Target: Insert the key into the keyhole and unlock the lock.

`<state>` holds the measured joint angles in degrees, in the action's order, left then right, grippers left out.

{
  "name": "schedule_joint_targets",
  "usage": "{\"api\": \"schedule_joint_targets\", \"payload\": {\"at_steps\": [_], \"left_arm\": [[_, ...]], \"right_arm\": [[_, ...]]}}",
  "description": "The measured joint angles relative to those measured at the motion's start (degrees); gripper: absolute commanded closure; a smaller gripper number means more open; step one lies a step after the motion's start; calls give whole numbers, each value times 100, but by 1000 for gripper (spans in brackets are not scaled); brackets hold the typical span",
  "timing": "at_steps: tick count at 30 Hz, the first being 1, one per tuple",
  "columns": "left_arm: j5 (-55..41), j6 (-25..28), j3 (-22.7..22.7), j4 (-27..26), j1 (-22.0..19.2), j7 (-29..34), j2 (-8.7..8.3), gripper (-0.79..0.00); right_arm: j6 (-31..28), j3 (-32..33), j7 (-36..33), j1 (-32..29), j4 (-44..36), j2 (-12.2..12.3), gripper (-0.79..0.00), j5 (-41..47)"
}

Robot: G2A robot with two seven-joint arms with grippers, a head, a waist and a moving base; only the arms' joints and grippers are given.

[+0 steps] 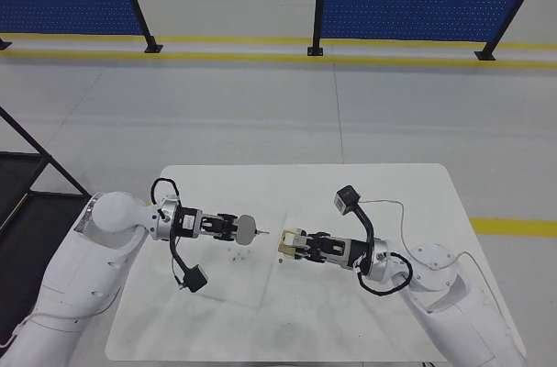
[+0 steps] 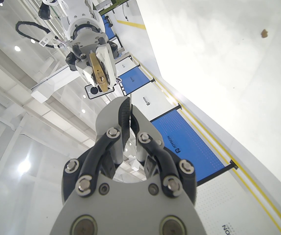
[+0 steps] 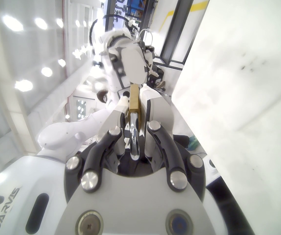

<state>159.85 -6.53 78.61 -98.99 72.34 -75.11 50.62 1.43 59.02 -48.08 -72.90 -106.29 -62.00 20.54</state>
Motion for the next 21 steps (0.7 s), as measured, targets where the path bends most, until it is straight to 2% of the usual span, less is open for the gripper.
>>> {"api": "schedule_joint_targets", "payload": {"at_steps": [4,14,21], "left_arm": [[-430,-267,4,104,83,-131,-5,0],[-1059,-766,-8,441,142,-628,-36,0],[-1371,-945,-102,534,93,-791,-36,0]], "right_arm": [[-77,-9,-29,-10,-3,-6,0,66],[-36,-88,-917,466,460,-25,0,254],[-102,-266,-946,710,687,-88,0,334]]}}
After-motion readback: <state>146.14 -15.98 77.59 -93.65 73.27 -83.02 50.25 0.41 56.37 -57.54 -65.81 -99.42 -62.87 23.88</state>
